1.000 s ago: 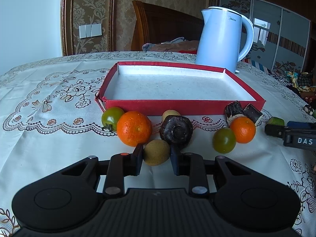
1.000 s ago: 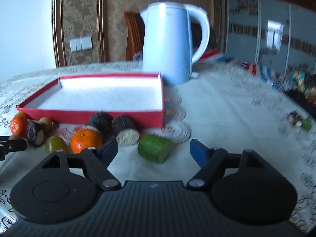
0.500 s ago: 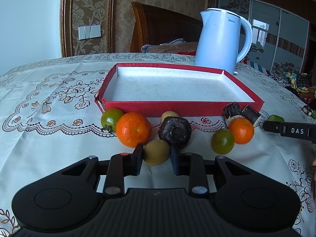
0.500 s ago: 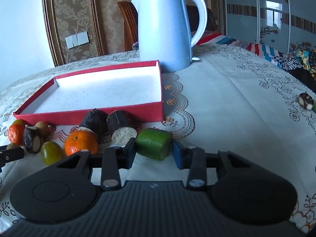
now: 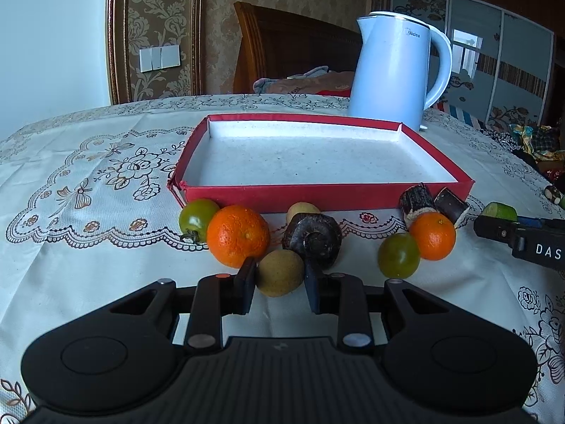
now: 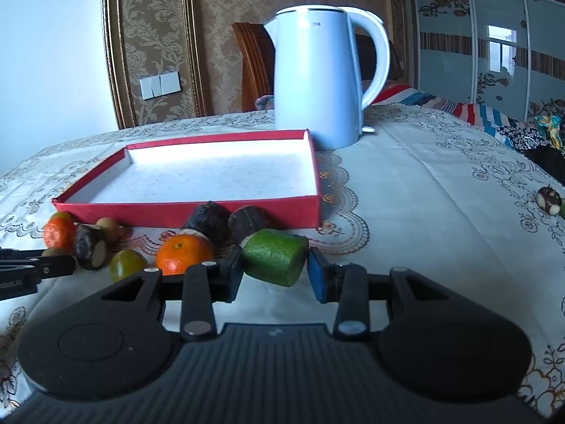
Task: Organize fruits
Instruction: 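Lift the cucumber chunk with the right gripper while the left carries the kiwi over the tray, then open the right gripper over the tray while the left gripper releases the kiwi inside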
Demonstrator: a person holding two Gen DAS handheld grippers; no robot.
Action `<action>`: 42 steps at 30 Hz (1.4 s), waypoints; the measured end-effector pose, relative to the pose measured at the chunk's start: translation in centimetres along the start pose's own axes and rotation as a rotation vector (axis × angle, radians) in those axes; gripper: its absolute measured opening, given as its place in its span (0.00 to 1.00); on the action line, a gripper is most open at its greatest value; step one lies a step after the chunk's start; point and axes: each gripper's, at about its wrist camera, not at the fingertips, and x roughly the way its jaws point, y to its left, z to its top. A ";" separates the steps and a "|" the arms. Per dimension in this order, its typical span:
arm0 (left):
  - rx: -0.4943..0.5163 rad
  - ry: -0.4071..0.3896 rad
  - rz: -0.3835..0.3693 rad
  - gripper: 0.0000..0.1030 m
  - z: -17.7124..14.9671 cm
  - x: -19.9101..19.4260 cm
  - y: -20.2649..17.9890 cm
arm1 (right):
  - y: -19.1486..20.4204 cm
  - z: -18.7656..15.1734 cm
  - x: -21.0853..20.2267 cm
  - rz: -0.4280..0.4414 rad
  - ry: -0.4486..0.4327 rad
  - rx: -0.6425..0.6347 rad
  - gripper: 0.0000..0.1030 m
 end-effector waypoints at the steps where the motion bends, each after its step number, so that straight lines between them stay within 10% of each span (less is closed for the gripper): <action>1: -0.002 0.001 -0.001 0.28 0.1 0.0 -0.1 | 0.2 0.0 -0.1 0.004 -0.001 -0.008 0.36; 42: -0.038 0.033 0.103 0.28 9.5 10.6 -0.9 | 3.8 7.9 11.4 -0.016 0.062 -0.066 0.36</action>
